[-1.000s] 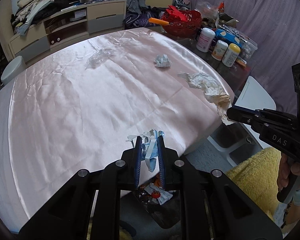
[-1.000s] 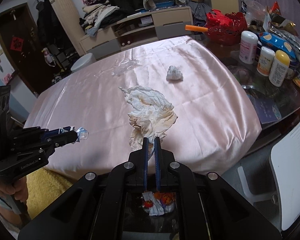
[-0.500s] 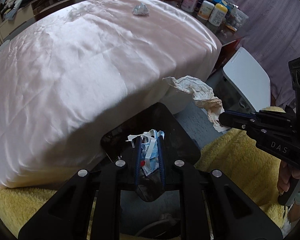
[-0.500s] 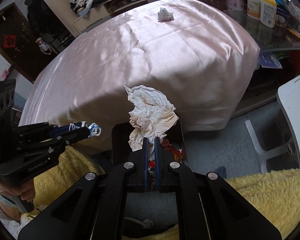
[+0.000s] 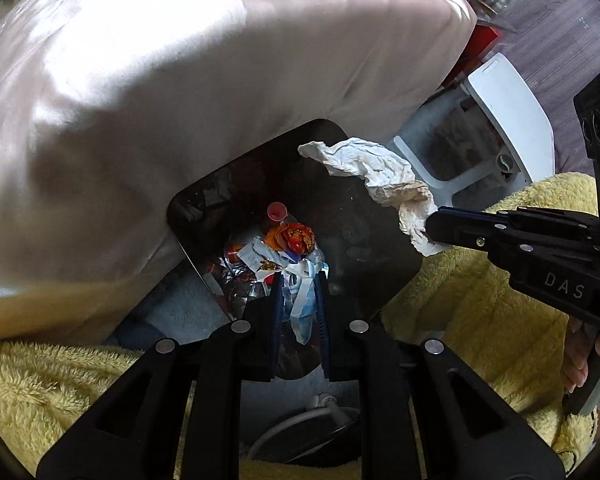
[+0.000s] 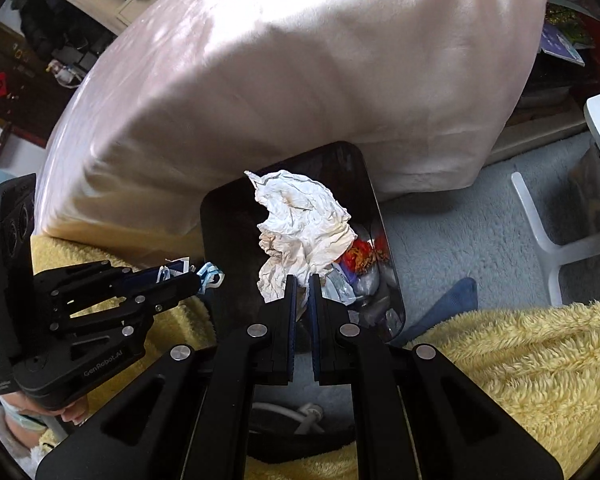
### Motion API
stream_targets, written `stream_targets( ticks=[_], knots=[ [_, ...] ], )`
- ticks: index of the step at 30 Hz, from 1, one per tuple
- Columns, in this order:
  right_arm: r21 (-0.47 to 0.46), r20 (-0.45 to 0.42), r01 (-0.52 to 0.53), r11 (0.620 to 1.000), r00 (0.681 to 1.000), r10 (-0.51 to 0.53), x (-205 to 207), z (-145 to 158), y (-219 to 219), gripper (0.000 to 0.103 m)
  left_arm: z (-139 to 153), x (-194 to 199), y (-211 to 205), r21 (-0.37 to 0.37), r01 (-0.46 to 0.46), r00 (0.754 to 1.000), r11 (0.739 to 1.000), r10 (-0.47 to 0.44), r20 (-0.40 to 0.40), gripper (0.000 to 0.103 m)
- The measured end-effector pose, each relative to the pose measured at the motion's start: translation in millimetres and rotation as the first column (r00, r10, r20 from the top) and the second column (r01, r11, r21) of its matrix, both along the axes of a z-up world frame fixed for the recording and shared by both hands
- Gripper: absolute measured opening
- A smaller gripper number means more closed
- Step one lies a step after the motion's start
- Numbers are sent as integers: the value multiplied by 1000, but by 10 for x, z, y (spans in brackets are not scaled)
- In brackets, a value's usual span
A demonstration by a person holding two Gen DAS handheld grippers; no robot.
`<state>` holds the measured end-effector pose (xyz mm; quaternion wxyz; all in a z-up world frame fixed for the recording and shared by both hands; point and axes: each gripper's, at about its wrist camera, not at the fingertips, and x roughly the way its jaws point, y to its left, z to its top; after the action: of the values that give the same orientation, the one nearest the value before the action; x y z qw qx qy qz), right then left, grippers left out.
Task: Collect trash
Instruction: 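Lower the wrapper and tissue into the black bin and open both tools, then raise both open tools back over the table toward the foil ball and plastic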
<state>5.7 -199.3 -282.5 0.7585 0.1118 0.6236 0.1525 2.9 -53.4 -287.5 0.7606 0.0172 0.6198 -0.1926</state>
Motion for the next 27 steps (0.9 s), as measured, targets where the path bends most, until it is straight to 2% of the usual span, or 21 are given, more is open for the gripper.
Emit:
stream_targets(
  ticks=[5,8,9,10,11,15,17,19,22,27],
  knots=[
    [-12,-8,0,1000,1000,0,25,-55,4,11,-15,29,-19,-1,10,1000,1000,-10,-5,19],
    [5,-5,-5,1000,1000,5,49,-47,-2,13,-21,42,-4,-5,5,1000,1000,-5,-12,30],
    [5,-1,0,1000,1000,0,53,-40,-8,24,-24,47,4,-8,3,1000,1000,-3,-12,30],
    [9,3,8,1000,1000,-8,59,-35,-13,42,-23,52,12,-9,1,1000,1000,-1,-13,31],
    [15,8,17,1000,1000,-17,65,-28,-26,47,-16,57,22,-10,-1,1000,1000,1,-12,34],
    [11,25,41,999,999,-41,97,10,-88,48,53,44,32,-5,-7,1000,1000,7,9,43],
    [7,38,54,999,998,-54,110,61,-125,53,115,45,52,-5,-12,1000,1000,12,22,60],
    [-3,57,72,997,996,-71,139,124,-174,67,185,48,91,-9,-23,999,1000,23,34,72],
    [-6,96,103,995,990,-102,173,254,-270,83,325,70,171,-15,-35,998,999,36,60,80],
    [-22,153,106,994,983,-102,309,492,-377,86,624,160,308,-13,-65,989,998,66,129,93]
  ],
)
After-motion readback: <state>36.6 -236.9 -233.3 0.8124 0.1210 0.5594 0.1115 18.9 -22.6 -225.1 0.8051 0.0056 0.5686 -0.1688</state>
